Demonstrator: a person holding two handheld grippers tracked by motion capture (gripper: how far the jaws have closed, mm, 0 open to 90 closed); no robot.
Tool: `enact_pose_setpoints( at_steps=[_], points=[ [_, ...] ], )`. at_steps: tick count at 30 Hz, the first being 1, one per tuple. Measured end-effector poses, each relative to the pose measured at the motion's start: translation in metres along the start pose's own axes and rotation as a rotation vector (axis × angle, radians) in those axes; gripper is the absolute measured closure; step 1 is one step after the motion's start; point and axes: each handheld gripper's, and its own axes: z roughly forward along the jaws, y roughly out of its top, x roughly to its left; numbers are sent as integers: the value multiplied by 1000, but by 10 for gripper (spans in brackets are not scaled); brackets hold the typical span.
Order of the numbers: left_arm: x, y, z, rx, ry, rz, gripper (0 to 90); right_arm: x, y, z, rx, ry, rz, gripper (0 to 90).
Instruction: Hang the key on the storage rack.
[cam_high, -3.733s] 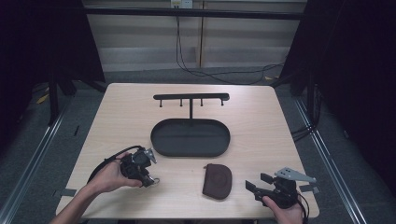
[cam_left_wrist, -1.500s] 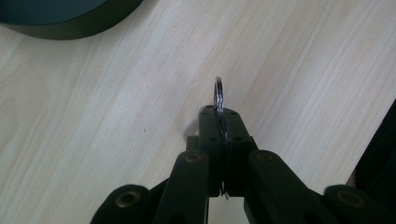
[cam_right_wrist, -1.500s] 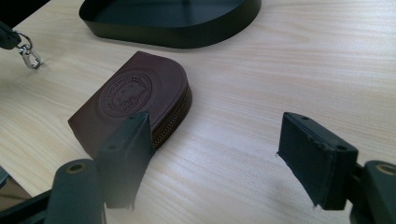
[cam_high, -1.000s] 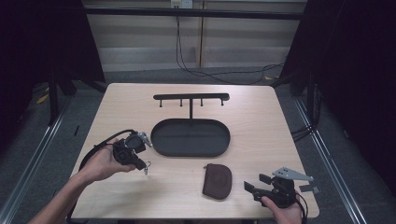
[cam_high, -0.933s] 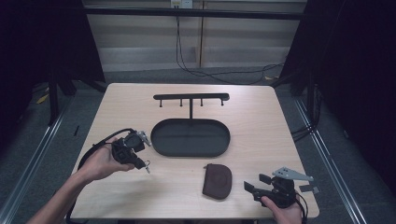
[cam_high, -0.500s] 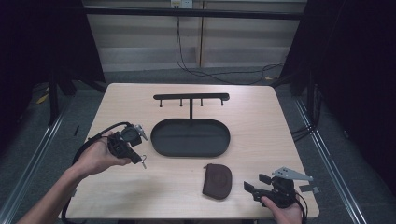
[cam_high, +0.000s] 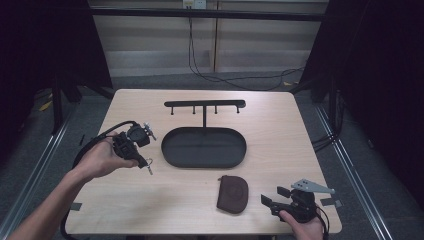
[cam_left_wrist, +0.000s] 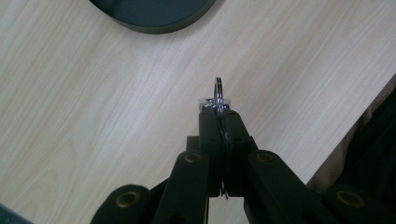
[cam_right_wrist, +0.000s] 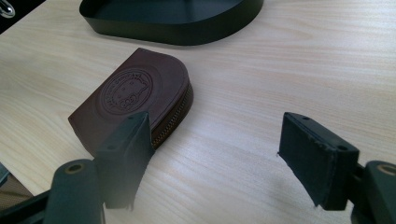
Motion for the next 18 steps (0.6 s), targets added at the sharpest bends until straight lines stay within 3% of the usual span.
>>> enact_pose_setpoints(
  at_steps=[9,18],
  points=[
    [6,13,-14,-13,31,-38,892,0,0,0,3,1,0,250],
    [8,26,-31,-3,20,-44,892,0,0,0,0,3,1,250]
  ],
)
